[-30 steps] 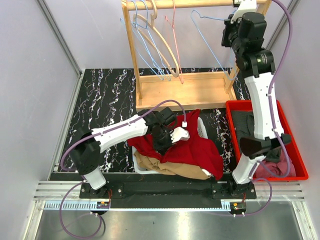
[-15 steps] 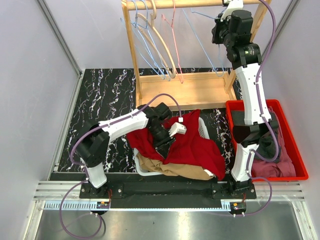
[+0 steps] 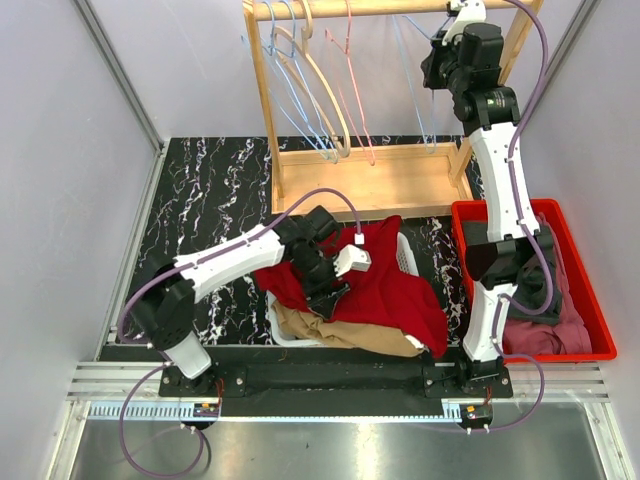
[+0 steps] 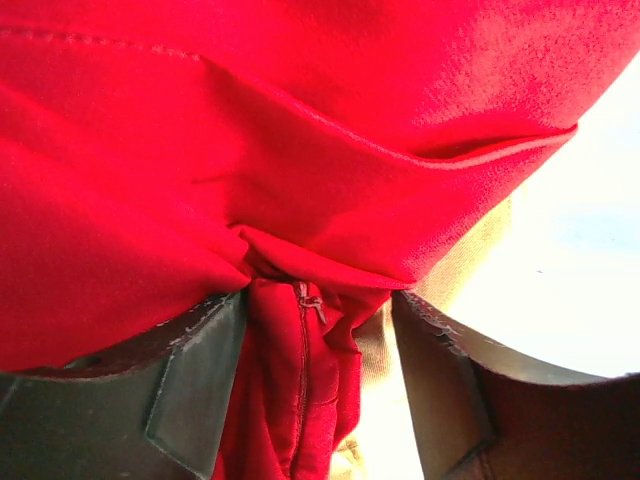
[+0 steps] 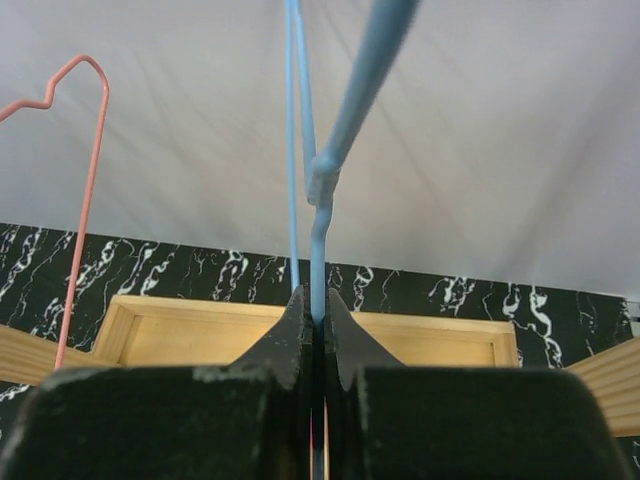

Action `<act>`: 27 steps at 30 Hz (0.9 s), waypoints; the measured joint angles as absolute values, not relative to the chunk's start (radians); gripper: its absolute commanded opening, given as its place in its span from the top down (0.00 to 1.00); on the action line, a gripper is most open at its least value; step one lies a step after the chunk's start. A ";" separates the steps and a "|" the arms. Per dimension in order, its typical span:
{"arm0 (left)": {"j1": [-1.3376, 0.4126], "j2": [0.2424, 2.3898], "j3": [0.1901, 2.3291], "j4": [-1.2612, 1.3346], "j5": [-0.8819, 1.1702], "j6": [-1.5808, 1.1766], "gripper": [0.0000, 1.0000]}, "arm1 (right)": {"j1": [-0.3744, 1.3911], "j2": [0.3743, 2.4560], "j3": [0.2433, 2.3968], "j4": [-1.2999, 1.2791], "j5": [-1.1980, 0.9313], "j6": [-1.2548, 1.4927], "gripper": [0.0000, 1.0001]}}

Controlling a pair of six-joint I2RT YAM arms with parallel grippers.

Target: Remove the skirt from the hanger

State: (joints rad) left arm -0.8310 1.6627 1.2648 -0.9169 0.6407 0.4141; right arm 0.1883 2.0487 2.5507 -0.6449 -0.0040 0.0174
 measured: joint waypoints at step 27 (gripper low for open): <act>-0.803 1.314 1.563 -0.965 0.331 0.391 0.18 | 0.185 1.782 2.152 -0.571 -0.008 0.066 0.52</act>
